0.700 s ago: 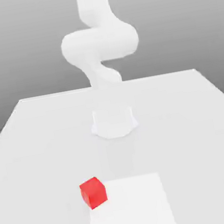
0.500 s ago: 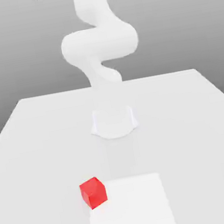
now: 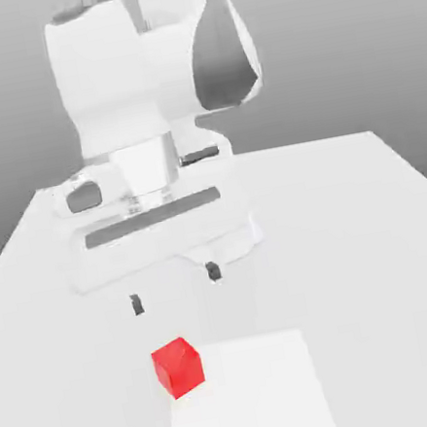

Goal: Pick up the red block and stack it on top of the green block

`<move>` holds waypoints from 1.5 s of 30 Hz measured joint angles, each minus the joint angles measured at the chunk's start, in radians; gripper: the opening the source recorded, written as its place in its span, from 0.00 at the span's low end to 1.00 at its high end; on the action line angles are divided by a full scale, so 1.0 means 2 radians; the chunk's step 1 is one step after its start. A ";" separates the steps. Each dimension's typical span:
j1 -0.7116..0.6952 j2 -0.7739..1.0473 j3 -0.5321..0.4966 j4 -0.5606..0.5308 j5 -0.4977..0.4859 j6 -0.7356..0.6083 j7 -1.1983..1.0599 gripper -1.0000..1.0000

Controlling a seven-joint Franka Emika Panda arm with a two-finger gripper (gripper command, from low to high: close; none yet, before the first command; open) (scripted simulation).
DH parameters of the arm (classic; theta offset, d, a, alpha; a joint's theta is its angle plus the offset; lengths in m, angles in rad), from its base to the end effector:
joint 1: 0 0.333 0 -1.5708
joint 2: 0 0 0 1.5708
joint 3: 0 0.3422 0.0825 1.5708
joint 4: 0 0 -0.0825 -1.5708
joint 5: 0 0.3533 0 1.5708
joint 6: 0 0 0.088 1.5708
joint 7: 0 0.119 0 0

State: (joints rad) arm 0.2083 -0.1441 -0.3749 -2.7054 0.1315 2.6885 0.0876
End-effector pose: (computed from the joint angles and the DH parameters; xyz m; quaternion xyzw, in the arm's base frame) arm 0.3916 -0.0674 0.3222 -0.9798 0.1827 -0.0591 0.0562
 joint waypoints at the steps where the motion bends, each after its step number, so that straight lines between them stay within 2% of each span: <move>1: -0.001 0.011 -0.002 -0.009 -0.006 0.009 -0.009 0.50; 6: -0.022 0.058 -0.011 -0.048 -0.064 0.050 -0.028 0.50; 9: -0.025 0.074 -0.009 -0.048 -0.063 0.063 -0.037 0.50; 18: -0.035 0.133 0.021 -0.035 0.010 0.109 -0.093 0.50; 25: -0.086 0.190 0.091 -0.031 0.087 0.155 -0.147 0.50; 26: -0.092 0.195 0.099 -0.031 0.093 0.159 -0.151 0.00; 33: -0.092 0.195 0.098 -0.031 0.091 0.157 -0.150 0.00; 39: -0.060 0.149 0.049 -0.033 0.025 0.122 -0.104 0.00; 45: -0.052 0.105 0.026 -0.039 -0.035 0.087 -0.060 0.00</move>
State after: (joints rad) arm 0.1042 0.0656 -0.3223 -2.7843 0.0620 2.8629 -0.0327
